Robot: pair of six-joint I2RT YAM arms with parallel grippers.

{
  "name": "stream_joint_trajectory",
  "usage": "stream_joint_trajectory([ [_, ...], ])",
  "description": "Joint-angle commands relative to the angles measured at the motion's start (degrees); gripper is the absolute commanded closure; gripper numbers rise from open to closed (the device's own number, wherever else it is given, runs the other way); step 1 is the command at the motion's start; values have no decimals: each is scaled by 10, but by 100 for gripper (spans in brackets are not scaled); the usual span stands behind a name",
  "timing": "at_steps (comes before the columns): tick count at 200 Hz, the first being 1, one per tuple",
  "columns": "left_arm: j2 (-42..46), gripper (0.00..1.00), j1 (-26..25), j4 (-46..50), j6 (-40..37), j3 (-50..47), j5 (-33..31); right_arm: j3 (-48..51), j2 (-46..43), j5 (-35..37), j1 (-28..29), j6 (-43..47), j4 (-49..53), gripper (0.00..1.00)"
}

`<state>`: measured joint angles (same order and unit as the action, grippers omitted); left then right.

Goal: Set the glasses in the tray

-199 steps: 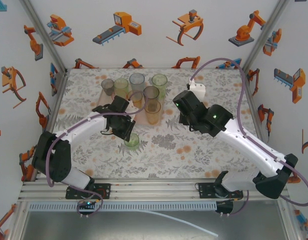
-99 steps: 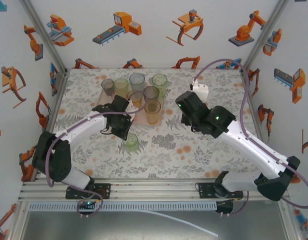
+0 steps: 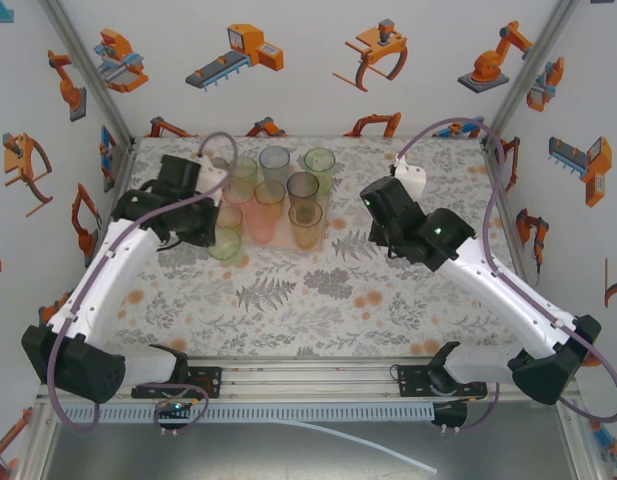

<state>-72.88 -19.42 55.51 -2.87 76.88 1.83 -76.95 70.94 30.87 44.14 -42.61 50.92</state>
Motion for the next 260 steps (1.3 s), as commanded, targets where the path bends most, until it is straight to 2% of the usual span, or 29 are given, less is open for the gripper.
stream_joint_trajectory([
  [1, 5, 96, 50, 40, -16, 20, -11, 2, -10, -12, -12, 14, -25, 68],
  [57, -80, 96, 149, -90, 6, 53, -41, -7, 0, -29, -28, 27, -33, 68],
  [85, -148, 96, 178, -137, 31, 91, -60, -3, -7, -29, -37, 28, -35, 68],
  [114, -208, 96, 178, -200, 52, 106, -68, 0, -6, -37, -51, 31, -41, 68],
  [179, -331, 96, 167, -261, 50, 142, -62, 7, 2, -59, -84, 35, -48, 68],
  [260, -416, 94, 135, -267, 49, 189, -49, 11, 11, -62, -92, 31, -48, 68],
])
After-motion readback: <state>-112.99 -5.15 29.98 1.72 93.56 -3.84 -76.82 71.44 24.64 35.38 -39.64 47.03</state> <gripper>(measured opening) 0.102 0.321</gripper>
